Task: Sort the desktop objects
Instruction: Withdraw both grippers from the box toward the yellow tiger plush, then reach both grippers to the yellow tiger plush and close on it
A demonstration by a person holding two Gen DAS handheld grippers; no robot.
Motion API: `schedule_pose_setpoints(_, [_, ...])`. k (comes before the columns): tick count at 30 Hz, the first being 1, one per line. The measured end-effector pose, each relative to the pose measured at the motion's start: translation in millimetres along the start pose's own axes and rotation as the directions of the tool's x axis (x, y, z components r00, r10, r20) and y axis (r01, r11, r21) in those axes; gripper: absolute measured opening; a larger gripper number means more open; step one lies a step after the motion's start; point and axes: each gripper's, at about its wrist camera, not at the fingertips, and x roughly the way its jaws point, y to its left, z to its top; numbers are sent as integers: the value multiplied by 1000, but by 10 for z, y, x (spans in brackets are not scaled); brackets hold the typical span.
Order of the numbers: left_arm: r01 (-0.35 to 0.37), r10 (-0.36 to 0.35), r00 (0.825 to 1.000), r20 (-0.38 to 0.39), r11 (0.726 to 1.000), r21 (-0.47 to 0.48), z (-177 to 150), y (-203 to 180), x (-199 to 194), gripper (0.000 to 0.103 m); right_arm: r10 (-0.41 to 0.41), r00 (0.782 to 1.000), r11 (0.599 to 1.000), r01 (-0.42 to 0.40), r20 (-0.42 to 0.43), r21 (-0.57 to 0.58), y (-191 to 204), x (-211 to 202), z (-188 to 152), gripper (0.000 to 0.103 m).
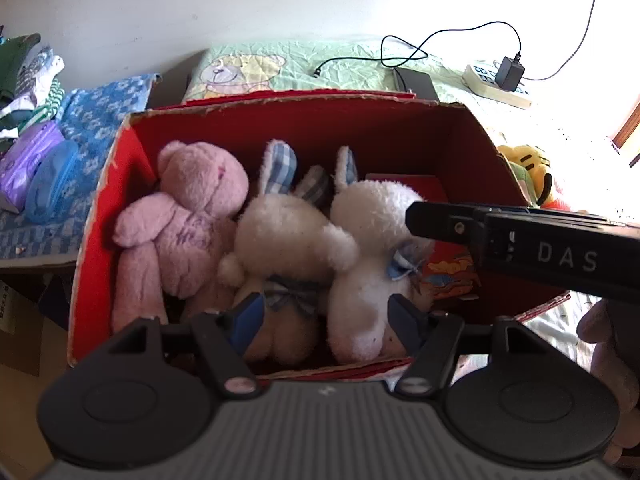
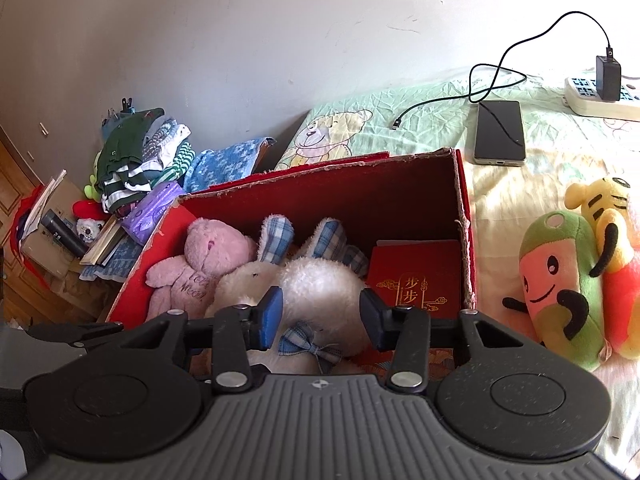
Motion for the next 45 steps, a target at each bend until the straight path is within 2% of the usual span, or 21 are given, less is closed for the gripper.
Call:
schedule_pose_setpoints(5, [-39, 39, 999, 10, 999, 7, -16, -10, -58, 73, 28, 999, 999, -28, 16, 16, -10, -71, -43, 47])
schedule_pose_setpoints(11, [-85, 85, 996, 29, 996, 15, -35, -75, -145, 71, 78, 995, 996, -80, 53, 36, -86, -217, -91, 47])
schedule_pose_setpoints(18, [-94, 92, 993, 69, 995, 27, -14, -368, -265, 70, 142, 986, 985, -150, 92, 81, -366, -454, -99, 47])
schedule_pose_setpoints(23, [-60, 56, 994, 99, 997, 42, 58, -720, -353, 70, 167, 977, 976, -183, 136, 115, -671, -734, -40, 47])
schedule_pose_setpoints(29, [27, -45, 987, 152, 992, 122, 176, -1324, -444, 73, 147, 970, 967, -181, 192, 178, -1172, -1090, 16, 47])
schedule_pose_setpoints(35, [150, -166, 983, 80, 974, 169, 262, -1931, -180, 76, 60, 977, 955, -116, 205, 274, -1747, -1284, -8, 47])
schedule_pose_setpoints(41, [177, -179, 984, -2, 972, 157, 301, -2353, 254, 78, -24, 983, 939, -41, 184, 340, -2265, -1380, -76, 47])
schedule_pose_setpoints(45, [178, -175, 984, -38, 976, 128, 331, -2506, 518, 78, -47, 988, 926, -11, 145, 377, -2559, -1355, -113, 47])
